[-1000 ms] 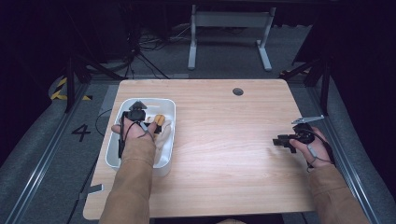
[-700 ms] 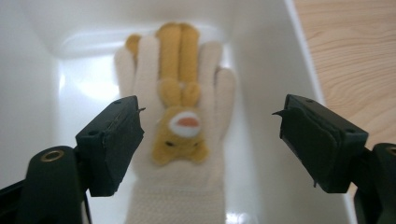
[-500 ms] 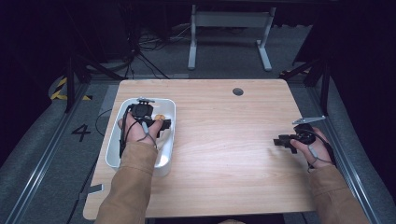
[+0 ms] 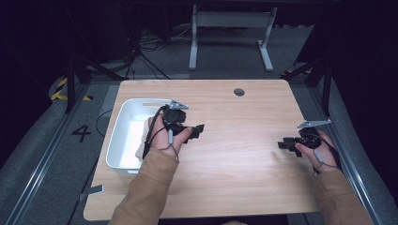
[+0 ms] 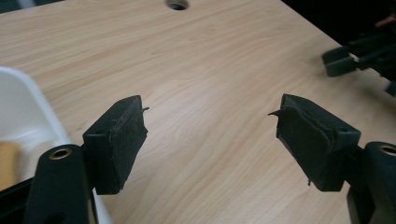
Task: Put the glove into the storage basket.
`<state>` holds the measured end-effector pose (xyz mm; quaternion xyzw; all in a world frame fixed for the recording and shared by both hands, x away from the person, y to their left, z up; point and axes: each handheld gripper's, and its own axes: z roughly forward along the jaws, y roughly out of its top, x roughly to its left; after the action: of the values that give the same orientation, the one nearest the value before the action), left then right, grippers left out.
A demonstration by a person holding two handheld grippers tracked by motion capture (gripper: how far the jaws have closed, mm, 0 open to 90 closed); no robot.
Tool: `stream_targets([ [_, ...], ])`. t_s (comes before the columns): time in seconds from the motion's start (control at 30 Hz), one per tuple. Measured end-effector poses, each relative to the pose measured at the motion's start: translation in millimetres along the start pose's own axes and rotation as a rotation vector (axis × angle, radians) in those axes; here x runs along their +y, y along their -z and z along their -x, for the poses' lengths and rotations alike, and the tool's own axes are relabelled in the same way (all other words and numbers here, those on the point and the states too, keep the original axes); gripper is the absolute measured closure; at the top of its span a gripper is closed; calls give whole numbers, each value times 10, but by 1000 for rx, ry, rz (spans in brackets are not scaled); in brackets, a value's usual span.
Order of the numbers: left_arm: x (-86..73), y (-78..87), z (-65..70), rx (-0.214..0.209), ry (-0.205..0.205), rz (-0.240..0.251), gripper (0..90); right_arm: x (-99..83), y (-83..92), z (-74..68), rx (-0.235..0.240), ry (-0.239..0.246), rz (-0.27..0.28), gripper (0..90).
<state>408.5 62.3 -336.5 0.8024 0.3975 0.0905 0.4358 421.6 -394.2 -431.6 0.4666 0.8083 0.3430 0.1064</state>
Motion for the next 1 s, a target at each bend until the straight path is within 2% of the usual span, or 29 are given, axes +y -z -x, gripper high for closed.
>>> stream_targets([
  [0.13,-45,-53,109,-53,-68,27,262,-22,46,-10,20,25,11,568],
  [0.33,-229,-174,234,-148,-107,-2,260,-12,79,-25,37,36,31,566],
  [0.4,-267,-204,253,-182,-113,-22,264,-13,76,-23,41,38,29,564],
  [0.47,-300,-207,258,-195,-116,-5,263,-10,90,-16,39,39,36,562],
  [0.6,-369,-254,239,-221,-154,-18,260,-7,121,-7,45,34,55,562],
  [0.73,-447,-321,252,-265,-190,-39,265,-9,94,-12,48,42,48,562],
  [0.87,-516,-388,249,-279,-216,-51,263,-8,69,-17,56,48,44,560],
  [0.97,-593,-468,269,-227,-260,-98,260,-6,61,-16,62,48,44,555],
  [1.0,-617,-494,275,-223,-267,-111,259,-5,59,-16,66,45,45,554],
])
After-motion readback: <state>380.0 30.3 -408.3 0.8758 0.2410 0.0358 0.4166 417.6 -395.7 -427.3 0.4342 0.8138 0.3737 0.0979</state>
